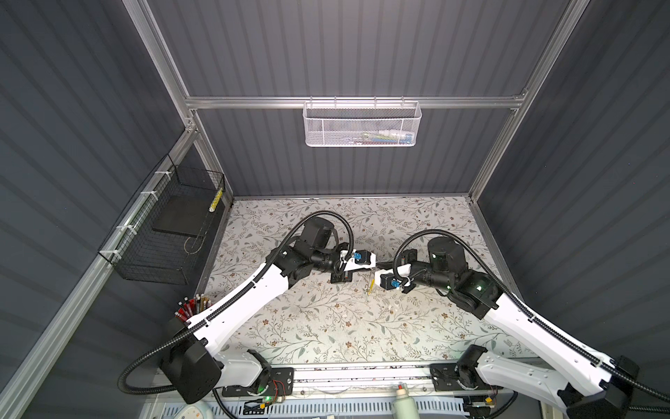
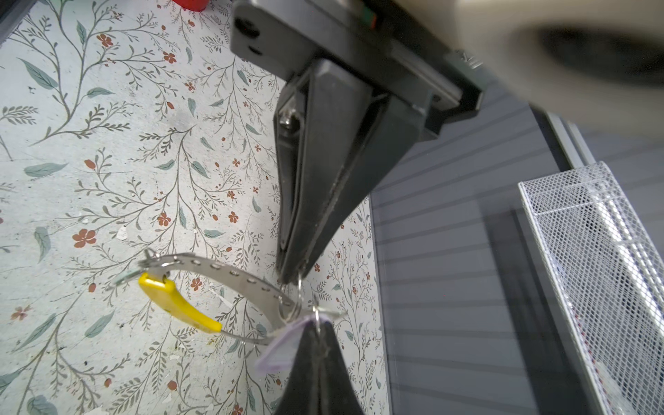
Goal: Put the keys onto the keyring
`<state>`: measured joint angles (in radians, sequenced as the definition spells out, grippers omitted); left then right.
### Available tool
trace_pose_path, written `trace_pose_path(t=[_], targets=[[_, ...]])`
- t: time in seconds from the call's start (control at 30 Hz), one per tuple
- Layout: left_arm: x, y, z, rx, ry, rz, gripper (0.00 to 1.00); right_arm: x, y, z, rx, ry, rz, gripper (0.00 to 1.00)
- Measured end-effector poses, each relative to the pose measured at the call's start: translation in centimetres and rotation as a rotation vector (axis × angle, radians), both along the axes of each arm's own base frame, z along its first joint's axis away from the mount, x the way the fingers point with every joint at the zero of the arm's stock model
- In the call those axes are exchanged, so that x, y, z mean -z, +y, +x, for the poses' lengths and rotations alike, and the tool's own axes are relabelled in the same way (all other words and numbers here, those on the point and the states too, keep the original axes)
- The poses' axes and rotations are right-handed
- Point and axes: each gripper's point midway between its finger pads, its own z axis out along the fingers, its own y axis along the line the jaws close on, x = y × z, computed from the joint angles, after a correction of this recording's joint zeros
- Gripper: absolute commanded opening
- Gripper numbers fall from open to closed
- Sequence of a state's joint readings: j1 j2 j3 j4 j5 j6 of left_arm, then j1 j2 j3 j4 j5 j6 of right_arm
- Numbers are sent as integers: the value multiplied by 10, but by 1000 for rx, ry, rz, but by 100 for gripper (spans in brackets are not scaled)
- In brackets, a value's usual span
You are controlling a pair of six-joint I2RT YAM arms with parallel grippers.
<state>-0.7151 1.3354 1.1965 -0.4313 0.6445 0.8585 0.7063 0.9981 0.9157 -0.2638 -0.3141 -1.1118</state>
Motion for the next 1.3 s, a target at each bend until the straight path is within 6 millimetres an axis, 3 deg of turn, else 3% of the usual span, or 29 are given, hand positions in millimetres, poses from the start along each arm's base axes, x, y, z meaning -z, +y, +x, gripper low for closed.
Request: trace_pose_path(t=[1.3], targets=[[6,1,3,-39,20,31,0,11,-4,0,21,-26,-77,0]])
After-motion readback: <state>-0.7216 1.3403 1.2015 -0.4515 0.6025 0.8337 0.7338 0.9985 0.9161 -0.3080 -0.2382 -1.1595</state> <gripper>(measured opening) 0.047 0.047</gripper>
